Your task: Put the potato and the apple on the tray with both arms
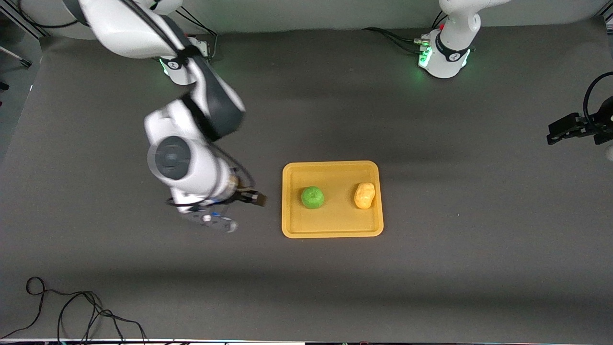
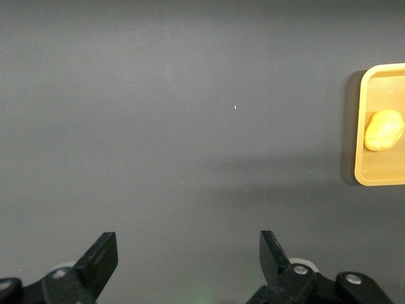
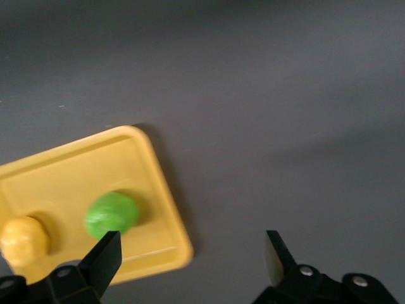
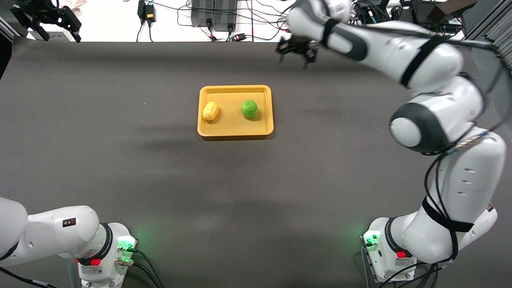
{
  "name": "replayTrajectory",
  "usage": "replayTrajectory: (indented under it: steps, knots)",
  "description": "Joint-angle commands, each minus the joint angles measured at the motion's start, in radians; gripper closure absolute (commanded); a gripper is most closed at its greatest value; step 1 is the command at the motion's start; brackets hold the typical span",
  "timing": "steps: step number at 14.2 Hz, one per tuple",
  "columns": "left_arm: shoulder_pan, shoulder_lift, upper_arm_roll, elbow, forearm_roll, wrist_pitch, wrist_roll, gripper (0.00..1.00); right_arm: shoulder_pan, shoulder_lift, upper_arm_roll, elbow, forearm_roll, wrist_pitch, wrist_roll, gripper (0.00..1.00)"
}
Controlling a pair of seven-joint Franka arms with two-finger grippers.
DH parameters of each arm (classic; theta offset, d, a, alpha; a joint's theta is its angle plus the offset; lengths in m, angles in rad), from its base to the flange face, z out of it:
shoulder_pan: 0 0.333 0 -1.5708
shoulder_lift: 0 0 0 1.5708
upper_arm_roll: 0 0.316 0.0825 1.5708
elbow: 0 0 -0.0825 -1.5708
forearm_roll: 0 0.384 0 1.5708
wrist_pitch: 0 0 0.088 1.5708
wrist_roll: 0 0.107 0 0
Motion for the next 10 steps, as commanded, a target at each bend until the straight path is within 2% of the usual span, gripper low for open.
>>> replayTrajectory:
  steps: [1,3,4,6,8,10]
  knots:
    - [0.0,-0.003,-0.004,0.008,-0.011,0.008,0.003,0.0,-0.042,-0.184,-0.046,-0.235,0.006,0.032,-0.225,0.0]
    - [-0.005,-0.003,-0.004,0.014,-0.011,0.013,-0.002,0.0,-0.04,-0.3,-0.107,-0.33,0.006,0.03,-0.36,0.0]
    - [-0.002,-0.003,-0.004,0.014,-0.01,0.019,-0.002,0.0,-0.04,-0.347,-0.13,-0.346,0.007,0.018,-0.362,0.0]
    - [0.003,-0.009,-0.003,0.014,0.006,0.019,0.0,0.0,-0.039,-0.397,-0.143,-0.302,0.001,-0.057,-0.347,0.0]
    - [0.012,-0.01,0.012,0.02,0.007,0.028,0.009,0.0,-0.147,-0.411,-0.103,-0.263,-0.005,-0.141,-0.376,0.0]
    - [0.015,-0.01,0.015,0.023,0.007,0.03,0.009,0.0,-0.27,-0.436,0.004,-0.294,-0.005,-0.158,-0.412,0.0]
